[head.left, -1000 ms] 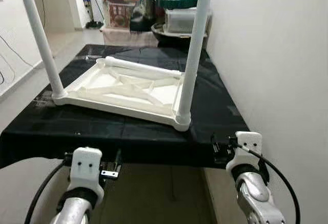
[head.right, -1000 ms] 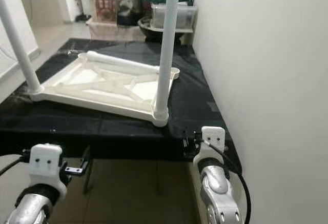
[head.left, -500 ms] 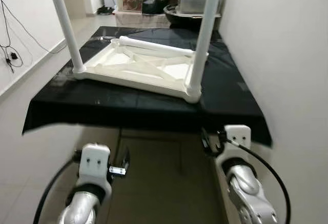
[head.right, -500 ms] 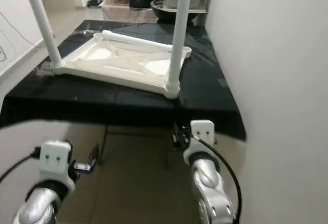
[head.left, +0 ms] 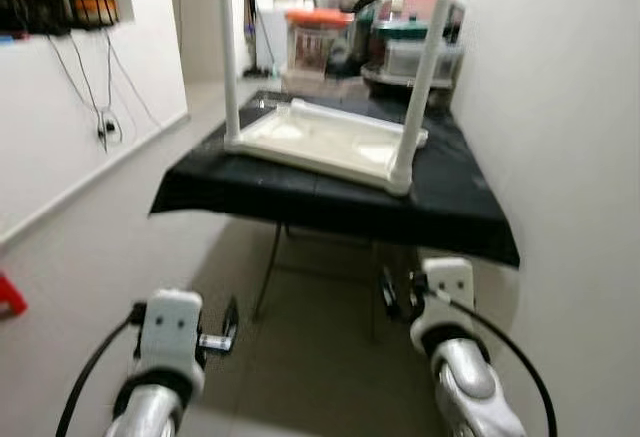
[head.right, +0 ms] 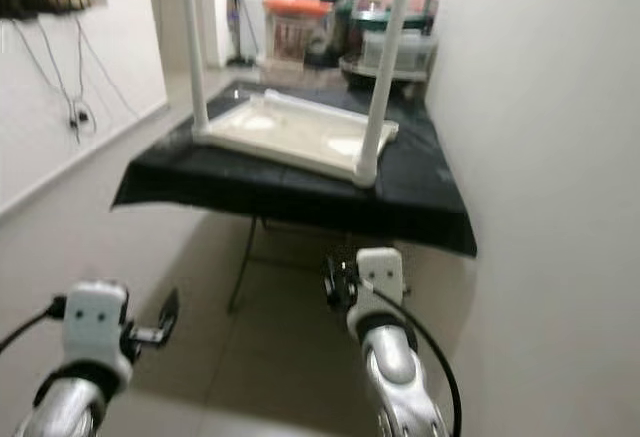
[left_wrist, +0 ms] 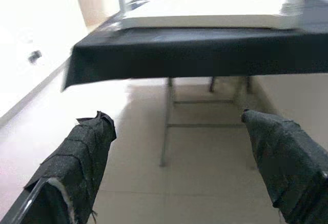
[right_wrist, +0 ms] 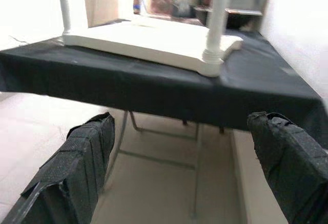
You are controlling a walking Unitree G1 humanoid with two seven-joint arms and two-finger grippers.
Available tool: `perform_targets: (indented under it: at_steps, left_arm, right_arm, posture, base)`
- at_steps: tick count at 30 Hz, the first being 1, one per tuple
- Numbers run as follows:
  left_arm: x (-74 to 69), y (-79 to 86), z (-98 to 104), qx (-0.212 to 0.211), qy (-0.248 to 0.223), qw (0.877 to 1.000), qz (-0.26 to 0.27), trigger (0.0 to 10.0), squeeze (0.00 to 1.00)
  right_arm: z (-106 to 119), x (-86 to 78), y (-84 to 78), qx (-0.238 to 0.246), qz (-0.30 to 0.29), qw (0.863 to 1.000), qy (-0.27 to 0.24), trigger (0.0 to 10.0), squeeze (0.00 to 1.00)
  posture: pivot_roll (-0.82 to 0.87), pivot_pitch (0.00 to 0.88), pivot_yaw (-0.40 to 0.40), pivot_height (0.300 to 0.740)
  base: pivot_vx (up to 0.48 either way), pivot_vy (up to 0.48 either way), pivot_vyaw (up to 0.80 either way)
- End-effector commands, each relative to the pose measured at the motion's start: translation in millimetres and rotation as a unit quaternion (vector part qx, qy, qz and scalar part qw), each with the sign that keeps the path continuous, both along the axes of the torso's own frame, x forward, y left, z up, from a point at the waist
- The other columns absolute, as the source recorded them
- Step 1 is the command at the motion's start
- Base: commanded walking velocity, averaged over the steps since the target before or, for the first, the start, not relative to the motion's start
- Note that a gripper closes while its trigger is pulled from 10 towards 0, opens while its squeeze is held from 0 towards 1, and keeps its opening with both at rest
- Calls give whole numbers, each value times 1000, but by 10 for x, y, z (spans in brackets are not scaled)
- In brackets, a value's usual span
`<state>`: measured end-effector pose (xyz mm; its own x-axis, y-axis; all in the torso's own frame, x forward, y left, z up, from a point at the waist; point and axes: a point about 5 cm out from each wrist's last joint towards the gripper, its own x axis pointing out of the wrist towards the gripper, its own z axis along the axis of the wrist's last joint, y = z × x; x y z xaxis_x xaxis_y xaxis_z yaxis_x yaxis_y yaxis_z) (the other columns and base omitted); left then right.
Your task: Building children table
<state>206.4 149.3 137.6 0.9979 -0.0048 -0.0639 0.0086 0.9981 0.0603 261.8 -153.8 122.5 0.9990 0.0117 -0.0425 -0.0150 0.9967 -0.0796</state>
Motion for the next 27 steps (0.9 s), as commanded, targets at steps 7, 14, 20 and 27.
perform_targets:
  at_steps: [7, 14, 20, 27]
  left_arm:
    - [21, -19, -6, 2, 1, 1000, -4, 10000, 0]
    - [31, -27, -8, 1, -1, 1000, -5, 10000, 0]
    - [56, -31, 9, 4, -10, 1000, -11, 10000, 0]
    - [57, -13, 21, 9, -14, 1000, -7, 10000, 0]
  right_arm:
    - [-6, 10, 30, 0, 5, 1000, 2, 10000, 0]
    - [-1, 3, 63, -6, 12, 1000, -3, 10000, 0]
    - [-9, 14, 120, -14, 28, 999, -5, 10000, 0]
    - [-22, 17, 120, -14, 30, 999, -3, 10000, 0]
  posture:
    - [96, 11, -34, 740]
    - [95, 9, -35, 740]
    - [99, 3, -40, 740]
    - [99, 0, -37, 740]
  base:
    - [0, 0, -629]
    - [0, 0, -682]
    - [41, 0, 0]
    - [263, 0, 0]
